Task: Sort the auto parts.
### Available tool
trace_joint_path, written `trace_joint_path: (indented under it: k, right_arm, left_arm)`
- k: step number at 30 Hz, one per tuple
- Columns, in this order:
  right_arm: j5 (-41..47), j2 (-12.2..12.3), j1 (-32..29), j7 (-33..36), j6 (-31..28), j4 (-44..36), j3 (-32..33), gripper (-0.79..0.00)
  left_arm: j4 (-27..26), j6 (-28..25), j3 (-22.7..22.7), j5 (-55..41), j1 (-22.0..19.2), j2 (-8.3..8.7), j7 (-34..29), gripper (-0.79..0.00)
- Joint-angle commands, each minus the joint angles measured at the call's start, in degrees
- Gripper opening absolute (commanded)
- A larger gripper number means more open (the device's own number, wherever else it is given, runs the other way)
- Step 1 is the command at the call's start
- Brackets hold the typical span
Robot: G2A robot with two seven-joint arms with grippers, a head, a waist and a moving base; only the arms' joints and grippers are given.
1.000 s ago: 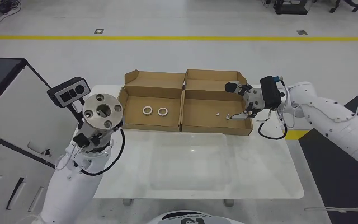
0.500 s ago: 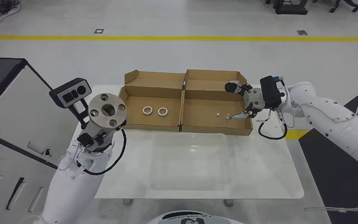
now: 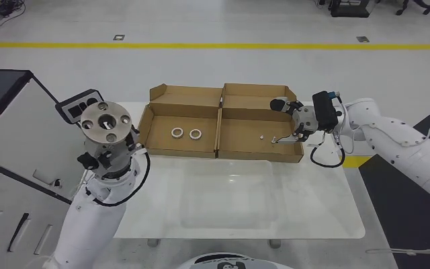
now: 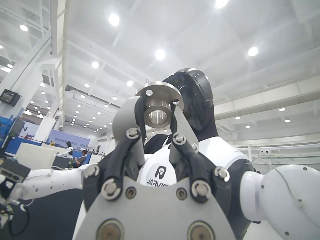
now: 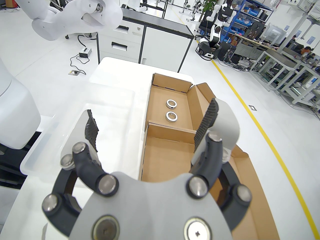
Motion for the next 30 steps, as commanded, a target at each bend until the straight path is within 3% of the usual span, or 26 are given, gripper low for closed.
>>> trace_joint_path:
  k: [1, 9, 18, 30]
  right_arm:
    - [0.0, 0.0, 0.0, 0.0, 0.0, 0.0, 0.0, 0.0]
    - [0.0, 0.0, 0.0, 0.0, 0.0, 0.0, 0.0, 0.0]
    - [0.0, 0.0, 0.0, 0.0, 0.0, 0.0, 0.0, 0.0]
    - [0.0, 0.0, 0.0, 0.0, 0.0, 0.0, 0.0, 0.0]
  left_arm:
    - [0.7, 0.4, -0.3, 1.2, 0.0, -0.03, -0.9, -0.785]
    - [1.2, 1.3, -1.5, 5.6, -0.1, -0.12, -3.2, -0.785]
    - [0.5, 2.2, -0.9, 1.6, 0.5, -0.63, -0.8, -0.785]
    - [0.7, 3.5, -0.5, -0.9, 0.7, -0.99, -2.4, -0.785]
